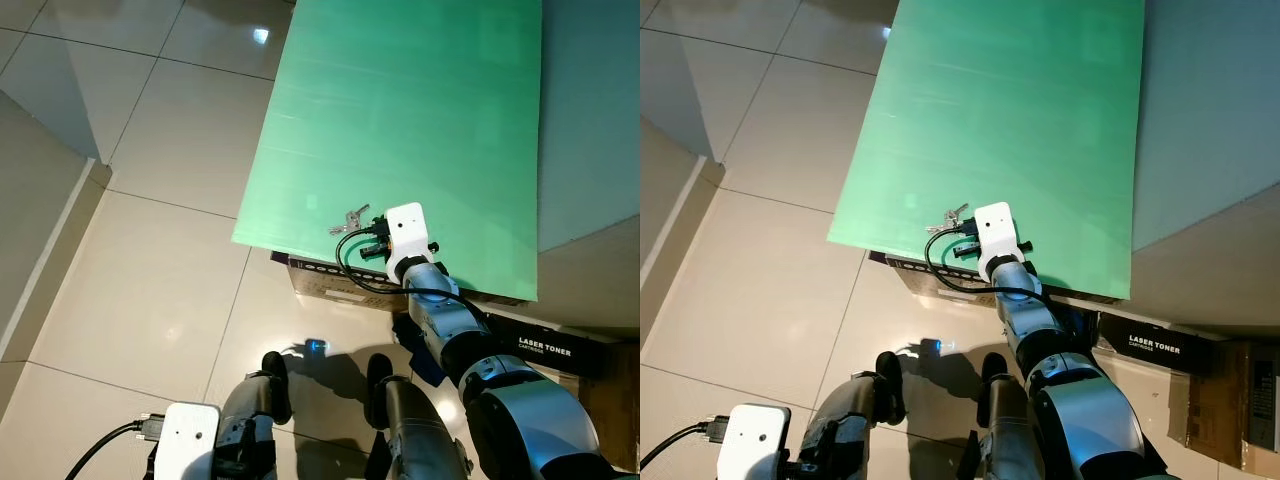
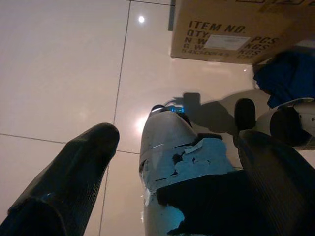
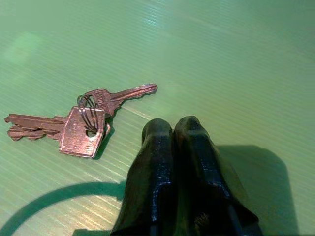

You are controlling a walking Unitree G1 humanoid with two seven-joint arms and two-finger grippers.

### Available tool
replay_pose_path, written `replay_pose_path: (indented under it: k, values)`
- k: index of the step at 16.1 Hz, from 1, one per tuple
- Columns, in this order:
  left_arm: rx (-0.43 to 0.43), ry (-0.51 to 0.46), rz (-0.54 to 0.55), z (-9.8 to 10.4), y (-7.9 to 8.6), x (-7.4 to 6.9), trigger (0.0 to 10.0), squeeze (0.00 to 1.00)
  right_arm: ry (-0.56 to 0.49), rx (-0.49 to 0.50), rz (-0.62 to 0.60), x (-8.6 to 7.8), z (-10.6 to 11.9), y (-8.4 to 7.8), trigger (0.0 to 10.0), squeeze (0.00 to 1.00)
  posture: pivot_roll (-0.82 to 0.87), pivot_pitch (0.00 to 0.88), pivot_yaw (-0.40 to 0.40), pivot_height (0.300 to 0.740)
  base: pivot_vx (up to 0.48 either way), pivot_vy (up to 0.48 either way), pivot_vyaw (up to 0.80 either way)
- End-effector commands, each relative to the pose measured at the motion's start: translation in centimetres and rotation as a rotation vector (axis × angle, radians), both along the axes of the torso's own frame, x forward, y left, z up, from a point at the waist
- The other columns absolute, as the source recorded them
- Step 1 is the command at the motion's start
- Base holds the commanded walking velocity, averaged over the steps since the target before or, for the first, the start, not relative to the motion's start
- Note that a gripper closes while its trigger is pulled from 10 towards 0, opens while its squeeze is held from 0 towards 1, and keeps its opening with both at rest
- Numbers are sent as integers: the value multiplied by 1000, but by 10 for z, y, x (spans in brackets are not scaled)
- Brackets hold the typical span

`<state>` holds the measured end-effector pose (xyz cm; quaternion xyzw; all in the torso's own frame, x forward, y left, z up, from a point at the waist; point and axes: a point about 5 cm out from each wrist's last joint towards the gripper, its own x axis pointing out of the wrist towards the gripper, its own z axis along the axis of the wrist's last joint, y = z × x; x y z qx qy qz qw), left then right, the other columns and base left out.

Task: Hang keys on a hook

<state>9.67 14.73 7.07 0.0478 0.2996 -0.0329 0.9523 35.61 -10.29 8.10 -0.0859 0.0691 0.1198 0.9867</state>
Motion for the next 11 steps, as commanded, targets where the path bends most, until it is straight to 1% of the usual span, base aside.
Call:
replay_pose_path:
  k: [1, 2, 5, 7, 8, 9, 11]
  values:
    - [15, 39, 12, -4, 2, -6, 10000, 0, 143, -34, -23, -19, -34, -8, 10000, 800, 114, 494, 11, 740, 0, 0, 0]
    - [14, 41, 12, -4, 1, -6, 10000, 0, 131, -38, -19, -18, -33, -8, 10000, 1000, 111, 500, 11, 740, 0, 0, 0]
    - [11, 43, 12, -4, -1, -7, 10000, 0, 66, -34, 2, -14, -23, -5, 10000, 1000, 105, 507, 7, 740, 0, 0, 0]
    - [5, 43, 13, -5, -3, -7, 10000, 0, 46, -42, 4, -13, -20, -5, 10000, 1000, 99, 510, 5, 740, 0, 0, 0]
    - [3, 44, 12, -5, -4, -7, 10000, 0, 35, -73, -2, -13, -20, -6, 10000, 1000, 94, 510, 5, 740, 0, 0, 0]
    - [2, 44, 11, -6, -4, -6, 10000, 0, 33, -84, -2, -12, -19, -7, 10000, 0, 94, 510, 5, 740, 0, 0, 0]
    - [1, 41, 10, -6, -4, -5, 10000, 0, 34, -80, -7, -12, -19, -8, 10000, 0, 90, 507, 3, 740, 0, 0, 0]
